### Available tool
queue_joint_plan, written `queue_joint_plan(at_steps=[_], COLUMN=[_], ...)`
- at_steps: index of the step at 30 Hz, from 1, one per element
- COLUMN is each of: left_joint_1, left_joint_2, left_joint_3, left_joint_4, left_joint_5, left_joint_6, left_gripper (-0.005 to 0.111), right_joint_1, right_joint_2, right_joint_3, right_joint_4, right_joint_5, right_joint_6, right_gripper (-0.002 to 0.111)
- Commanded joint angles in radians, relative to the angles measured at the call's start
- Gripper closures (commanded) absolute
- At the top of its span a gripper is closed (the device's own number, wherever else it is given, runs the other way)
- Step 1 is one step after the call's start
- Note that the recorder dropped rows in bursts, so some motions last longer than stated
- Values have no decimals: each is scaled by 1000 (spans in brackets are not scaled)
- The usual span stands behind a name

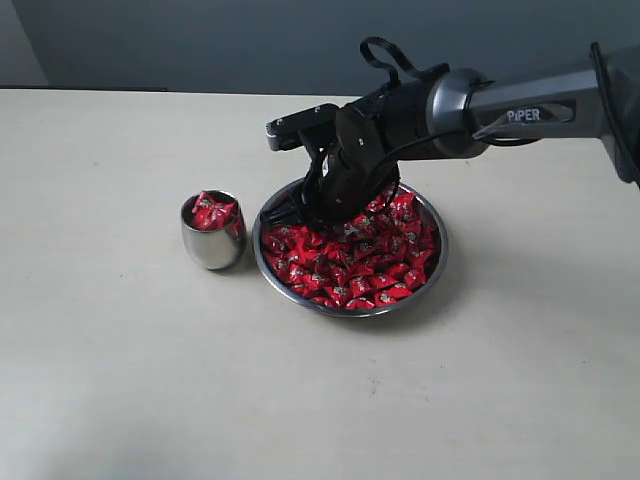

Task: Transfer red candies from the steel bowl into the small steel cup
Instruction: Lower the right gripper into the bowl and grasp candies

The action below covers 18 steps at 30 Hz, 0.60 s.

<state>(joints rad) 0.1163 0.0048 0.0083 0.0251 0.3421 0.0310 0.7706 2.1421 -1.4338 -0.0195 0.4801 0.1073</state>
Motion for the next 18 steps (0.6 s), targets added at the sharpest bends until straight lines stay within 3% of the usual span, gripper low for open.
queue_joint_plan(at_steps=[1,16,18], left_joint_1=[-8,-8,-8], left_joint_2=[-5,-5,-5], left_joint_3=[-8,-8,-8], left_joint_4=[2,2,2], left_joint_5=[-5,-5,-5], left_joint_6=[-2,-2,-2], left_gripper=[106,106,106], right_joint_1=[-2,-2,-2], right_joint_2=[-3,26,30], right_joint_3=[1,1,1], right_joint_4=[3,19,19], right_joint_5=[-15,12,5], right_joint_6=[-10,-69,-69], right_gripper=[78,78,84])
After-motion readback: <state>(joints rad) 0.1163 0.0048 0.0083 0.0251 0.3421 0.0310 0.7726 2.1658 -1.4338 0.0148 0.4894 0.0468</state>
